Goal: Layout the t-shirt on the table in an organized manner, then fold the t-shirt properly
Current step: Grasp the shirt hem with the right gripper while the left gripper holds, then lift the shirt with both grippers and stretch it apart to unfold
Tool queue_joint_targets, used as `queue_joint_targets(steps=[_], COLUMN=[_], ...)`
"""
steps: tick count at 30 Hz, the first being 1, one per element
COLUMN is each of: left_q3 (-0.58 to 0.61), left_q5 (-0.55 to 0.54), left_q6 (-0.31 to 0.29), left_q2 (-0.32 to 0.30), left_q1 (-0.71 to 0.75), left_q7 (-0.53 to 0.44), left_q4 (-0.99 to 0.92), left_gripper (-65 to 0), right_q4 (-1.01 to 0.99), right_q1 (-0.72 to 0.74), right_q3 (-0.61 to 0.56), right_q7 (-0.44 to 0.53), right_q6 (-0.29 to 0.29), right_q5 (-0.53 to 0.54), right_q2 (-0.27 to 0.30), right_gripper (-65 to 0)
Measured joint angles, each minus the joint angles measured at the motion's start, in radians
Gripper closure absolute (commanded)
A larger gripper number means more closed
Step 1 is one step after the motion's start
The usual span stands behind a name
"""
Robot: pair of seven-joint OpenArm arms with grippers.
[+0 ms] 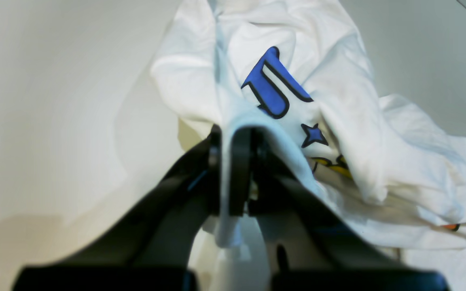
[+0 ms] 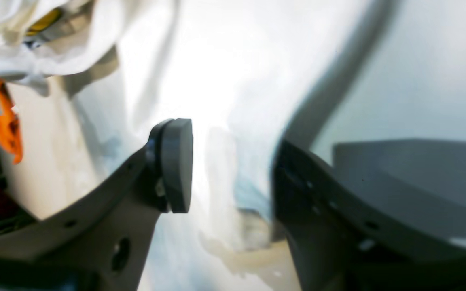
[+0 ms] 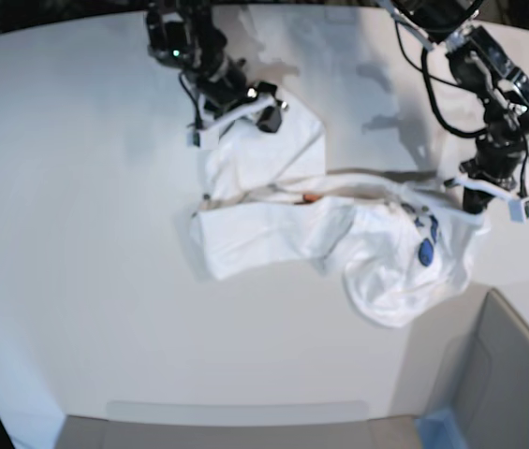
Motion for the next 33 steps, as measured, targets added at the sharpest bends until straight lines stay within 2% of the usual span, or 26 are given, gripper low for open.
queue_joint_targets(steps=[2,3,4,6,7,12,16,18,21,25,29,33], left_q3=[-0.002,-0.002,-0.002,-0.002,-0.002,-0.006,-0.013,-0.013,-0.058,-0.16,-0.241,-0.267], left_q5=[0.001,0.001,0.0,0.0,0.0,0.001,0.0,-0.001,-0.006,-0.004,-0.008,0.0], left_q6=[0.0,0.0,0.0,0.0,0.0,0.0,0.0,0.0,-0.006,-0.002,-0.003,0.0], left_q2=[-0.006,-0.009,-0.01,-0.012,-0.012,-0.012,-0.013,-0.012,-0.01,-0.013,-0.008,-0.009], left_q1=[0.0,0.0,0.0,0.0,0.0,0.001,-0.001,-0.005,-0.019,-0.09,-0.107,-0.097], left_q7=[-0.001,0.0,0.0,0.0,-0.001,-0.001,-0.004,-0.004,-0.004,-0.005,0.003,0.015], left_q4=[0.0,0.0,0.0,0.0,0.0,0.0,0.0,0.0,0.0,0.002,0.001,0.0], left_gripper=[0.0,0.0,0.0,0.0,0.0,0.0,0.0,0.0,0.0,0.0,0.0,0.0], right_q4=[-0.027,-0.037,-0.043,-0.044,-0.046,-0.036,0.08,0.169,0.272,0.302,0.299,0.299], right_q1=[0.022,0.035,0.042,0.039,0.04,0.081,0.111,0.14,0.203,0.27,0.319,0.356], right_q3=[-0.023,-0.035,-0.044,-0.056,-0.06,-0.064,-0.069,-0.068,-0.075,-0.069,0.01,0.158], right_q7=[0.009,0.006,0.002,-0.003,-0.007,-0.05,-0.065,-0.069,-0.061,-0.071,-0.071,-0.077], right_q6=[0.004,0.003,0.002,-0.007,-0.019,-0.02,-0.071,-0.066,-0.047,-0.055,-0.05,-0.042], right_q5=[0.01,0.009,0.003,-0.013,-0.008,-0.013,-0.064,-0.061,-0.037,-0.043,-0.037,-0.026], right_q2=[0.003,0.002,0.002,0.003,0.003,0.024,0.142,0.198,0.247,0.331,0.356,0.357], right_gripper=[-22.1,-18.7,-14.2,-1.2,0.0,0.0,0.0,0.0,0.0,0.0,0.0,0.0])
